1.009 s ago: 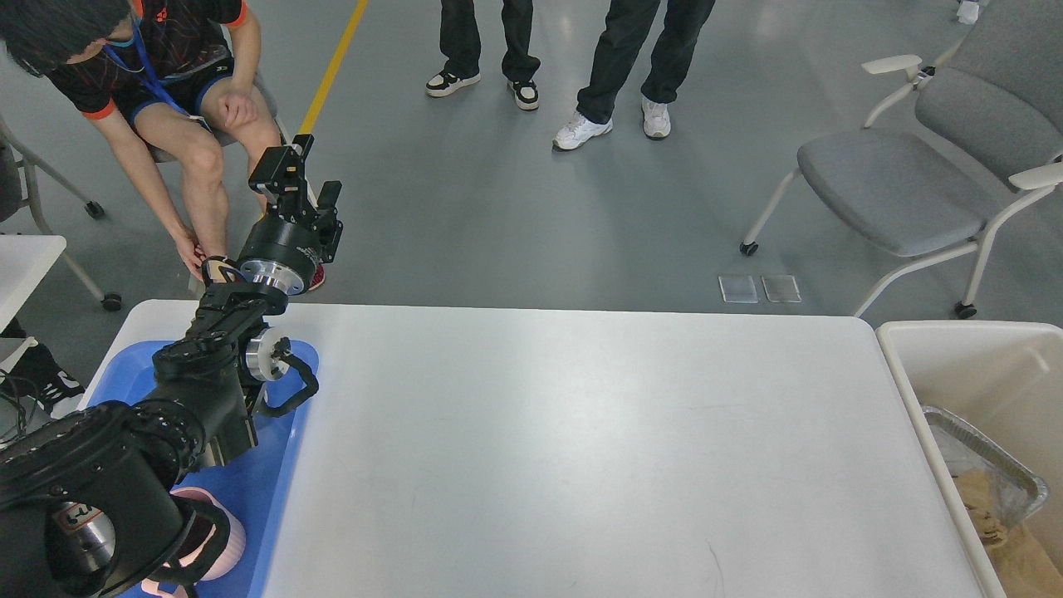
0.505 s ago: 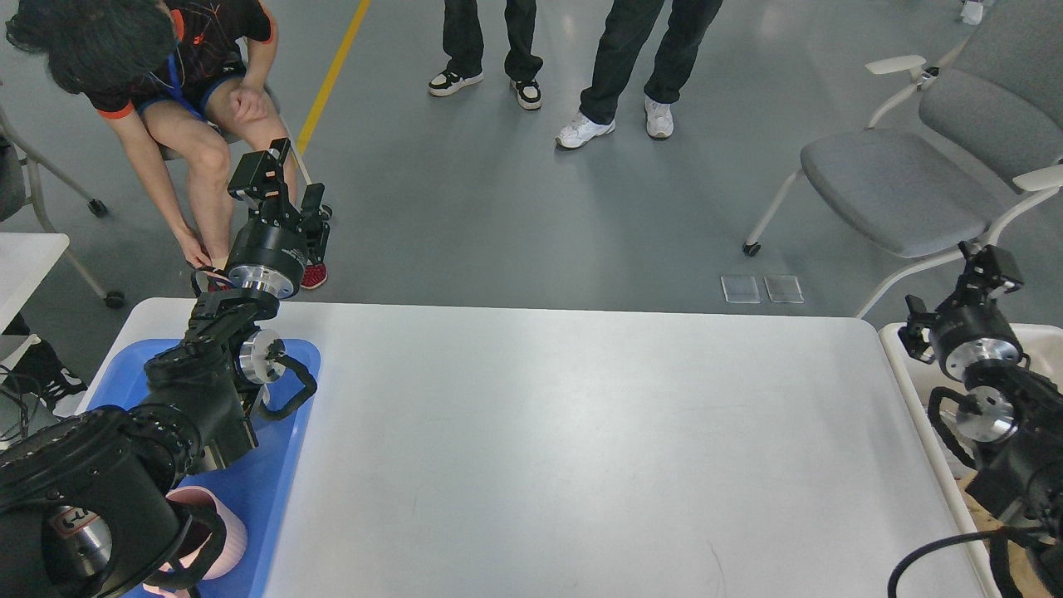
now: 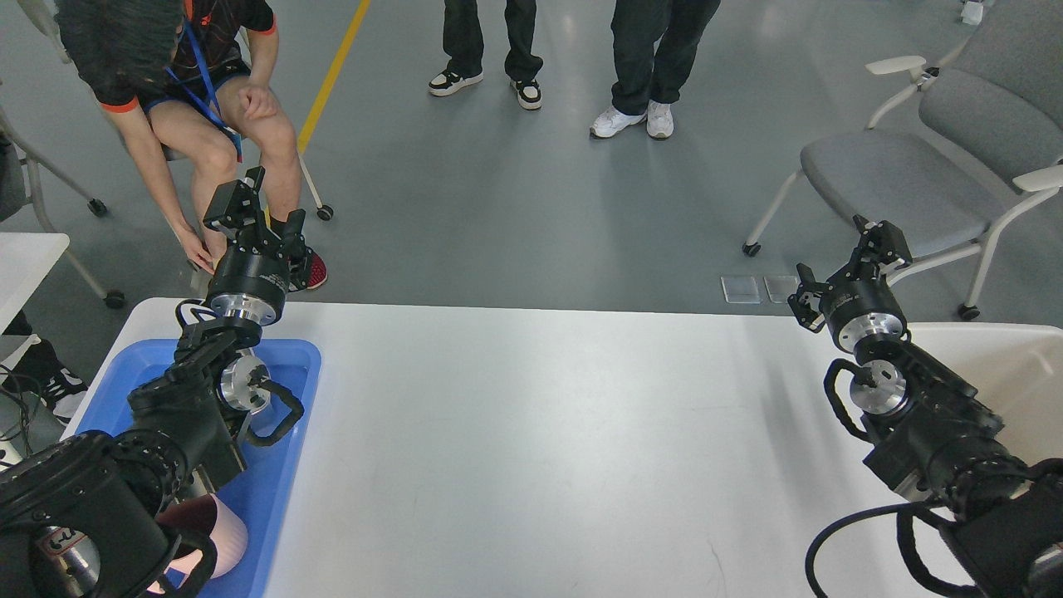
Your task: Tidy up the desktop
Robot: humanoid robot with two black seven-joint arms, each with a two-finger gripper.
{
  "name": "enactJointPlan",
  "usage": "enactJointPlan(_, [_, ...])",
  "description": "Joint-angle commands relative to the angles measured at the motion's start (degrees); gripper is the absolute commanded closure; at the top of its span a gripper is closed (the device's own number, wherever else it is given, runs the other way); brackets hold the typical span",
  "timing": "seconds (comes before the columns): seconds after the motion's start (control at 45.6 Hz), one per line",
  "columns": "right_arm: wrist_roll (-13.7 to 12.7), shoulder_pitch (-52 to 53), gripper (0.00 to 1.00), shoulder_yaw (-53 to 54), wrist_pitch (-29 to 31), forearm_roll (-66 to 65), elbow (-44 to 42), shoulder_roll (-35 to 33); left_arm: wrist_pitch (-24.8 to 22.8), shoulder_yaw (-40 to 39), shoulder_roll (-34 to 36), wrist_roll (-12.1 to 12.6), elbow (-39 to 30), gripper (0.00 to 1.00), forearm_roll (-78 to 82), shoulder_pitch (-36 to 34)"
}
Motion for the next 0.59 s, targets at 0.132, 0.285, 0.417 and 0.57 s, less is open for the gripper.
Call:
enactJointPlan(0.132, [0.09, 0.52, 0.00, -1.29, 0.12, -0.18, 0.01, 2.53, -4.77, 0.18, 2.79, -0.95, -0.01, 0.19, 0.04, 1.47])
enactJointPlan(0.285, [0.09, 0.25, 0.00, -2.78, 0.03, -0.35, -0.17, 3.06, -7.68, 1.32, 3.05, -0.95, 0.08, 0.19, 0.22, 1.64])
enactJointPlan(0.417, [0.09, 0.17, 0.00, -3.58, -0.14, -0.35, -0.34, 3.06, -6.98, 0.79, 2.96, -1.04, 0.08, 0.18, 0.04, 1.73])
enactJointPlan(0.57, [0.09, 0.08, 0.00, -3.66, -0.23, -0.35, -0.61, 3.06, -6.71, 0.89, 2.61, -1.13, 0.08, 0.18, 0.04, 2.26])
